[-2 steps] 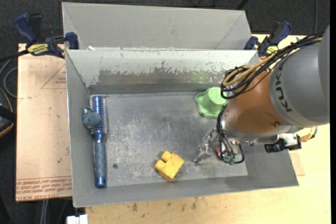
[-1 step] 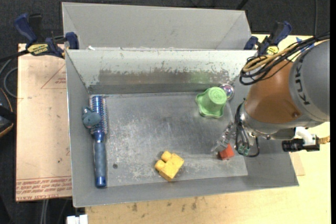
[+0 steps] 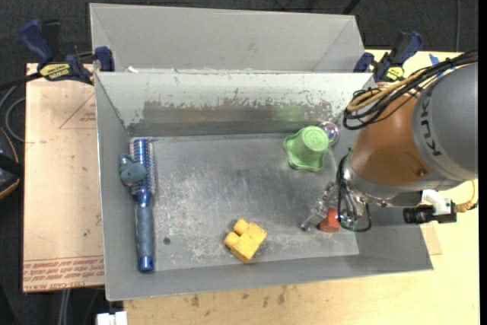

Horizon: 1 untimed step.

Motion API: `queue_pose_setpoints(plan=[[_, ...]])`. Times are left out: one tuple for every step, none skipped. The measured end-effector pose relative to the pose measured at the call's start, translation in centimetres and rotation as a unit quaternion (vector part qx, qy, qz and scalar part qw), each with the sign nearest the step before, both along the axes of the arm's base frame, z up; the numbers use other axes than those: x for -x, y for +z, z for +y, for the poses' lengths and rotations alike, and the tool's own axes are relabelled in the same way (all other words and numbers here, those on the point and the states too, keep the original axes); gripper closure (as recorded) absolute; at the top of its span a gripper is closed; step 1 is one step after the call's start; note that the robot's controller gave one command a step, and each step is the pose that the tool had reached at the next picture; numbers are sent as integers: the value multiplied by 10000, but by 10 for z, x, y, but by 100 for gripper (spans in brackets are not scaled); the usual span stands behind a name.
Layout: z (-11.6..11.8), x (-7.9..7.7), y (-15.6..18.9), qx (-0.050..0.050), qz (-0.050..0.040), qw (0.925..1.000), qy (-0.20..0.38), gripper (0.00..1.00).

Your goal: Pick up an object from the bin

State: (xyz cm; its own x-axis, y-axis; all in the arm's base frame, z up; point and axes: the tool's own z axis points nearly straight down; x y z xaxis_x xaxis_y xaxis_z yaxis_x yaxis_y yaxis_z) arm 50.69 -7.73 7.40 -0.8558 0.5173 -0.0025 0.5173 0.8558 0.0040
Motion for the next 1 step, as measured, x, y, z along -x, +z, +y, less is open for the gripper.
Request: queue_pose_setpoints(plan=[[-45, 6, 1, -6, -35, 9996, -266, 100]])
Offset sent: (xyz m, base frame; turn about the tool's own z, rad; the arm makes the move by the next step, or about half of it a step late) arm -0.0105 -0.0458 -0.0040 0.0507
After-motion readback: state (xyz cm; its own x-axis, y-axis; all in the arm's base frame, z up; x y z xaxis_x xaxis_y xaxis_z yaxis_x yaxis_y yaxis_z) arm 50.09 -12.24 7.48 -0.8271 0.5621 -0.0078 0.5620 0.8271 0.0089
